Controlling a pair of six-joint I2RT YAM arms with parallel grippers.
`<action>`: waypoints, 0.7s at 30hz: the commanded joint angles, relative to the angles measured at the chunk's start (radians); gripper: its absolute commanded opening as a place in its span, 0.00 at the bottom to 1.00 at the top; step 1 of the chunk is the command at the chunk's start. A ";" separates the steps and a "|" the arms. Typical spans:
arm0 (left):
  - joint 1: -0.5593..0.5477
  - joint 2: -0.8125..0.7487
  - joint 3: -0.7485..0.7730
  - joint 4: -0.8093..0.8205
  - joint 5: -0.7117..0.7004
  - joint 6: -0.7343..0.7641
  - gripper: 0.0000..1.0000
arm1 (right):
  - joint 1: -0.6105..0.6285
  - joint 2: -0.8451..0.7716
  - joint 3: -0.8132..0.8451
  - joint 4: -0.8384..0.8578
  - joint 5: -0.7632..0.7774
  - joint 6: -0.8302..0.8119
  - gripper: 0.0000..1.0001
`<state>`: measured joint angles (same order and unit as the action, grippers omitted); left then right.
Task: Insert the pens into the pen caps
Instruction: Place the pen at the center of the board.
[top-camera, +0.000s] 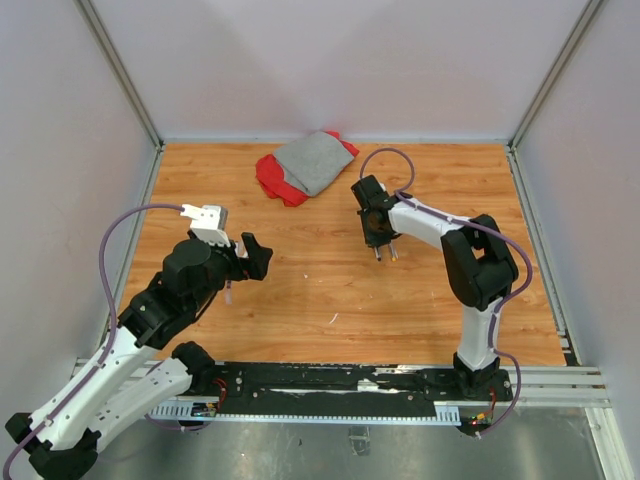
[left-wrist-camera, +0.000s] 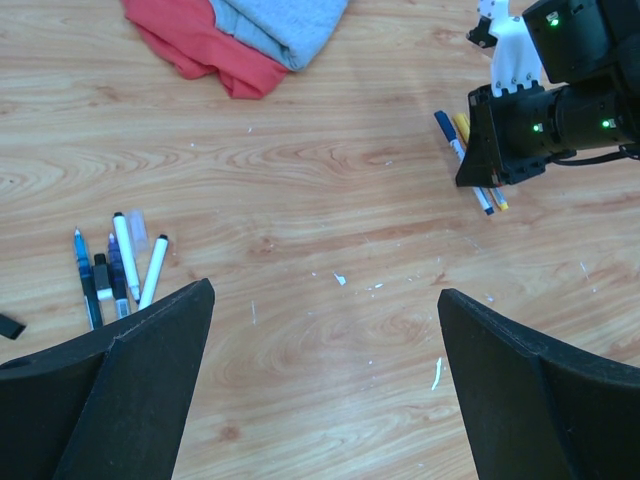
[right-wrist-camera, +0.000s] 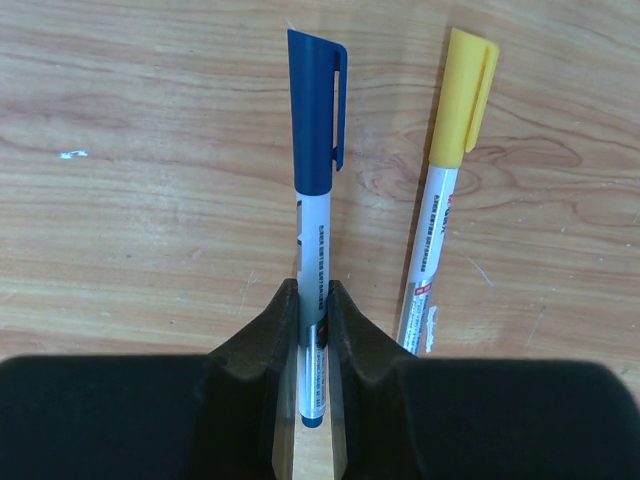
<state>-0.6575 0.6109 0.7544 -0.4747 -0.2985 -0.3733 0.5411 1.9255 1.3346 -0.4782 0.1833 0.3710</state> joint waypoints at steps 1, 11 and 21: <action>0.006 -0.001 -0.001 -0.001 -0.009 0.016 1.00 | -0.013 0.037 0.030 -0.017 0.035 0.030 0.08; 0.006 0.008 -0.001 0.002 -0.007 0.016 1.00 | -0.018 0.084 0.028 -0.015 0.038 0.036 0.17; 0.006 0.009 -0.003 0.005 -0.005 0.015 1.00 | -0.020 0.064 0.016 -0.021 0.025 0.036 0.26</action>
<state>-0.6575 0.6197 0.7544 -0.4747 -0.2985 -0.3733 0.5407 1.9667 1.3586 -0.4759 0.2031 0.3935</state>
